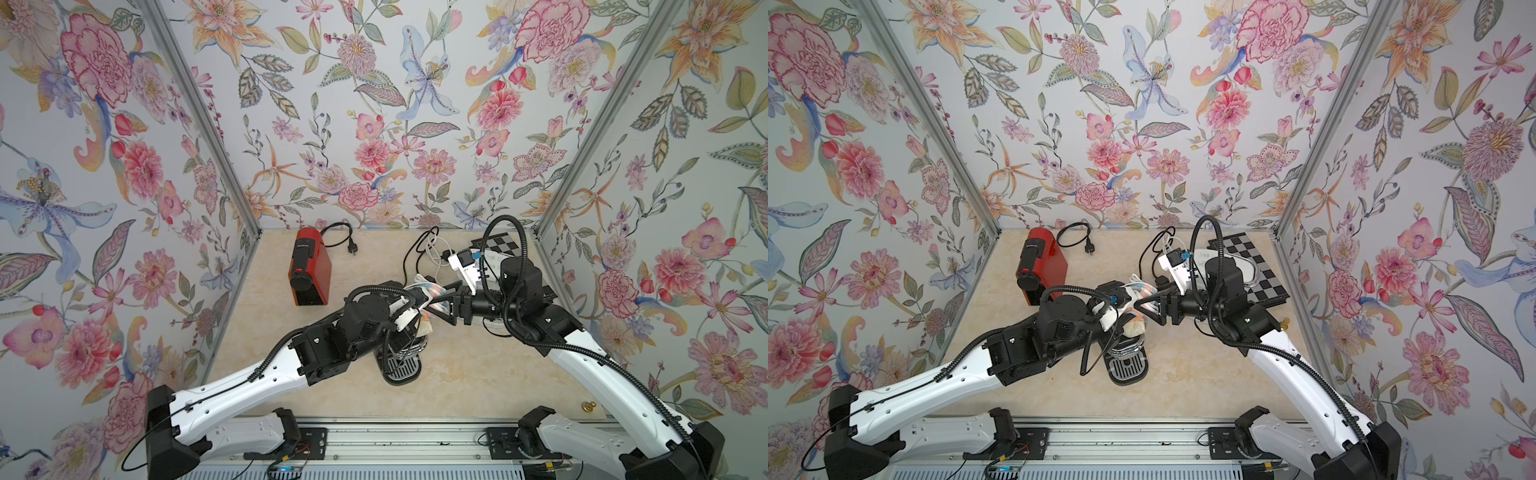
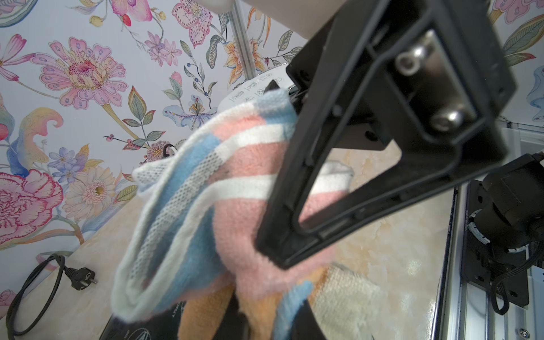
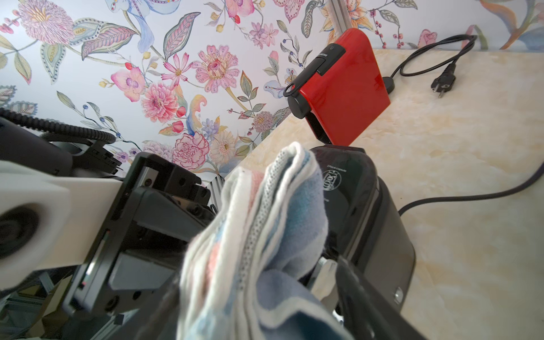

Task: Wipe the surface of a coffee machine
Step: Adjust the cleaning item.

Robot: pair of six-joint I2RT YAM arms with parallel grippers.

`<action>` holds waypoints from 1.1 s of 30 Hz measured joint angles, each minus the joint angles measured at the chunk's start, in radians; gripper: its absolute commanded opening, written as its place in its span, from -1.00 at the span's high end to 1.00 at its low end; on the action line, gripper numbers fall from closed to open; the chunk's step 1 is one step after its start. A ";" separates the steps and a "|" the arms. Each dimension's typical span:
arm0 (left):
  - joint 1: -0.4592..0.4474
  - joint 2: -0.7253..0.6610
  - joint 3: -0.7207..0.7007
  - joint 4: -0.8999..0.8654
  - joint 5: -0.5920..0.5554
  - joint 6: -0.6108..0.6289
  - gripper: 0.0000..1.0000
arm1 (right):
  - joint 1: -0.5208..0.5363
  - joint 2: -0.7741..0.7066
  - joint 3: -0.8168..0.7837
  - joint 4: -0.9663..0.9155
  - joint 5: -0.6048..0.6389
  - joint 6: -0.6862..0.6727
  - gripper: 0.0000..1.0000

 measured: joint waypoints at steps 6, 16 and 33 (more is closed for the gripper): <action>0.000 0.000 -0.006 0.007 -0.001 0.000 1.00 | 0.021 0.015 -0.008 0.050 -0.005 0.036 0.80; 0.013 -0.021 -0.017 0.016 -0.013 -0.023 -0.98 | -0.015 0.019 -0.012 0.063 0.009 0.053 1.00; 0.428 -0.068 -0.068 0.000 0.024 -0.239 -0.98 | -0.084 -0.047 -0.046 0.002 0.114 0.028 1.00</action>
